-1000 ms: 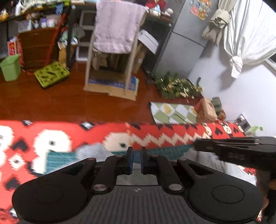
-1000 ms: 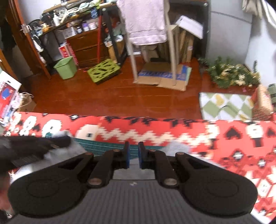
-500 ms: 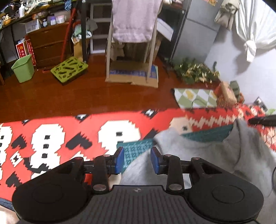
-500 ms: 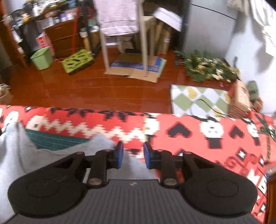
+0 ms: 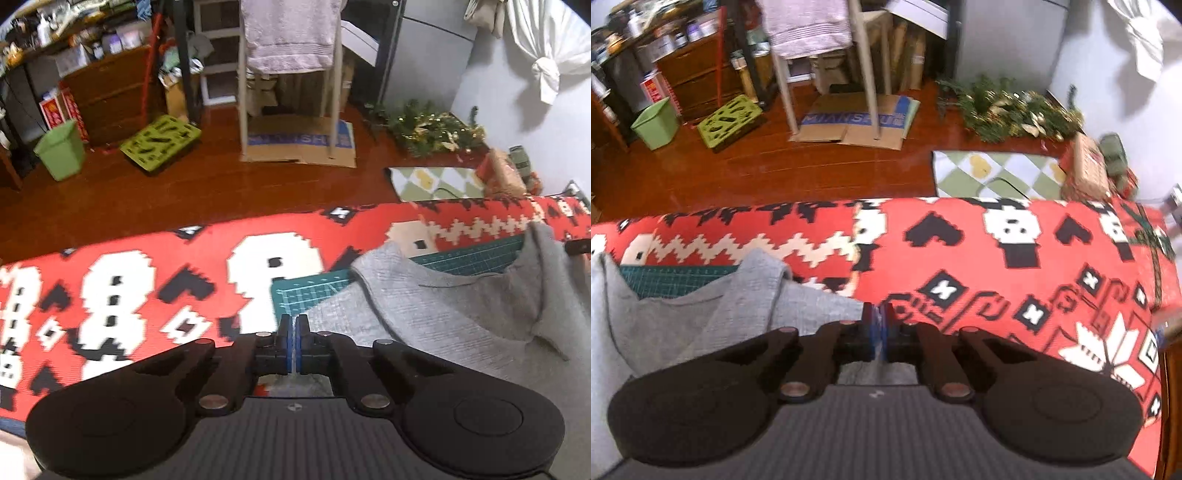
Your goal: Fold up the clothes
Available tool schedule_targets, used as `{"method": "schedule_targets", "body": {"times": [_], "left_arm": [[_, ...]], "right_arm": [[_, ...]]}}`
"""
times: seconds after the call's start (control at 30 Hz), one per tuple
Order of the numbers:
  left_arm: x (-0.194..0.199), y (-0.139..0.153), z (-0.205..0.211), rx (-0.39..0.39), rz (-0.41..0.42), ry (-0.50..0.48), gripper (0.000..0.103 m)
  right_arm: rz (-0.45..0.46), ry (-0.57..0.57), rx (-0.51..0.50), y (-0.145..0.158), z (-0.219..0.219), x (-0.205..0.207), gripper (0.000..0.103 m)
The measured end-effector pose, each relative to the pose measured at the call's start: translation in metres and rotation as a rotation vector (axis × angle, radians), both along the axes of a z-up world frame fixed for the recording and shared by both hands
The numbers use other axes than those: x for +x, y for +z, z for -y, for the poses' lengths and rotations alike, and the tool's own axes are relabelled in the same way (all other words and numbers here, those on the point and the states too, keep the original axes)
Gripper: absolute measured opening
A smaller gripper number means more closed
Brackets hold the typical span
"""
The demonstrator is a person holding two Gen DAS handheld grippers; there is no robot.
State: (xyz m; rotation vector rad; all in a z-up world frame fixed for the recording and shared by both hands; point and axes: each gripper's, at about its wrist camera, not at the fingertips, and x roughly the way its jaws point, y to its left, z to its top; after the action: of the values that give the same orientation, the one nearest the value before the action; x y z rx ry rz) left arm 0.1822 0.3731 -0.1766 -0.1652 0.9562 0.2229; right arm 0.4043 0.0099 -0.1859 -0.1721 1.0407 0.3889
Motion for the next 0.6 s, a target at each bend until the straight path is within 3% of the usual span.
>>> {"method": "schedule_targets", "body": {"times": [0.23, 0.33, 0.47, 0.6], "left_arm": [[-0.001, 0.000, 0.000, 0.033, -0.019, 0.025, 0.003], [0.000, 0.001, 0.002, 0.046, -0.017, 0.032, 0.017], [-0.005, 0.011, -0.003, 0.042, 0.016, 0.064, 0.030], [-0.004, 0.026, -0.010, -0.032, 0.075, 0.093, 0.030]], "right_arm": [[0.004, -0.029, -0.008, -0.002, 0.007, 0.000, 0.006], [0.021, -0.056, 0.006, 0.006, 0.008, 0.000, 0.020], [0.056, -0.089, 0.040, 0.020, 0.013, -0.002, 0.022], [0.072, -0.002, 0.095, 0.034, -0.003, -0.006, 0.022]]}}
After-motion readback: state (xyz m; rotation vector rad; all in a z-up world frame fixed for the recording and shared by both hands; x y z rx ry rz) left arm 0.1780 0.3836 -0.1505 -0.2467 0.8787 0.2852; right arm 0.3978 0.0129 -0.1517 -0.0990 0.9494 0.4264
